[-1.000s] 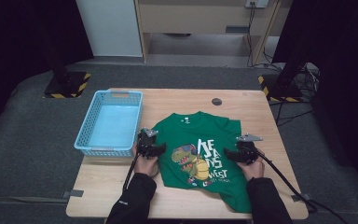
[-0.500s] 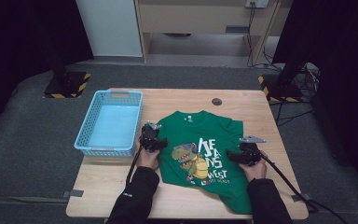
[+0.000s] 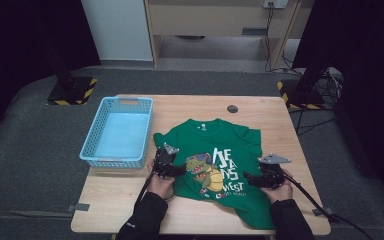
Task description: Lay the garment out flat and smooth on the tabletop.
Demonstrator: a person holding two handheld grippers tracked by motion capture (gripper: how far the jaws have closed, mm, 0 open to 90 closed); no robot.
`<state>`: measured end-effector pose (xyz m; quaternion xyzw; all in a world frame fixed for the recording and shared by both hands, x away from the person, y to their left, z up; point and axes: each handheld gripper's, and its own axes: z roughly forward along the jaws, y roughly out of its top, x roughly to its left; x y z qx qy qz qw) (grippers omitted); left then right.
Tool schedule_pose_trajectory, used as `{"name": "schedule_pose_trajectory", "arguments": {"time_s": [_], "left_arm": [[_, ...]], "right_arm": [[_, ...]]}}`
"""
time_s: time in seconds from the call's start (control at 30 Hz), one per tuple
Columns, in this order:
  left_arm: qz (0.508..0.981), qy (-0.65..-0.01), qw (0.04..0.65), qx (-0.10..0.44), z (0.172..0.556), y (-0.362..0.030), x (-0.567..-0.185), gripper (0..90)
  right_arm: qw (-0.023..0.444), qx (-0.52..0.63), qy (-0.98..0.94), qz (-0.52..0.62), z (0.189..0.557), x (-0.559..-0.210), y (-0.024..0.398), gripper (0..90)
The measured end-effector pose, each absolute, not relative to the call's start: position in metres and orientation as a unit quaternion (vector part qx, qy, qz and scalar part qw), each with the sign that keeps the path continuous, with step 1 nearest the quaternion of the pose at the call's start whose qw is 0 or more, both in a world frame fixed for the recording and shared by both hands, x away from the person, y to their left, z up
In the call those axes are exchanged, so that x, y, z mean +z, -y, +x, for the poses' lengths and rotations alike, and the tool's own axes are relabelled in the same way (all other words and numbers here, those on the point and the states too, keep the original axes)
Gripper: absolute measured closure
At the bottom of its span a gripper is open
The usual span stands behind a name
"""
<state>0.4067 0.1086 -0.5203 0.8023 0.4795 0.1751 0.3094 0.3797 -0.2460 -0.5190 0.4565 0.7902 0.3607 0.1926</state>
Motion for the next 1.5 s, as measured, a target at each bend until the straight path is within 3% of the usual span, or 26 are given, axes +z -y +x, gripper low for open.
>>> {"name": "schedule_pose_trajectory", "arguments": {"time_s": [0.3,0.93,1.1,1.33,1.5], "left_arm": [[0.800,-0.475,0.314,0.191,0.416,-0.107,-0.526,31.1],[0.793,-0.493,0.302,0.192,0.459,-0.099,-0.525,30.7],[0.780,-0.509,0.321,0.171,0.447,-0.105,-0.515,32.3],[0.785,-0.483,0.350,0.168,0.409,-0.118,-0.507,29.5],[0.798,-0.475,0.329,0.169,0.384,-0.123,-0.515,28.2]], "right_arm": [[0.175,0.335,-0.808,0.451,0.375,-0.531,0.237,19.1],[0.204,0.349,-0.785,0.470,0.396,-0.537,0.238,17.1],[0.216,0.352,-0.785,0.463,0.396,-0.534,0.239,20.2],[0.221,0.388,-0.777,0.444,0.382,-0.514,0.236,20.3],[0.221,0.375,-0.794,0.423,0.370,-0.511,0.224,21.0]]}}
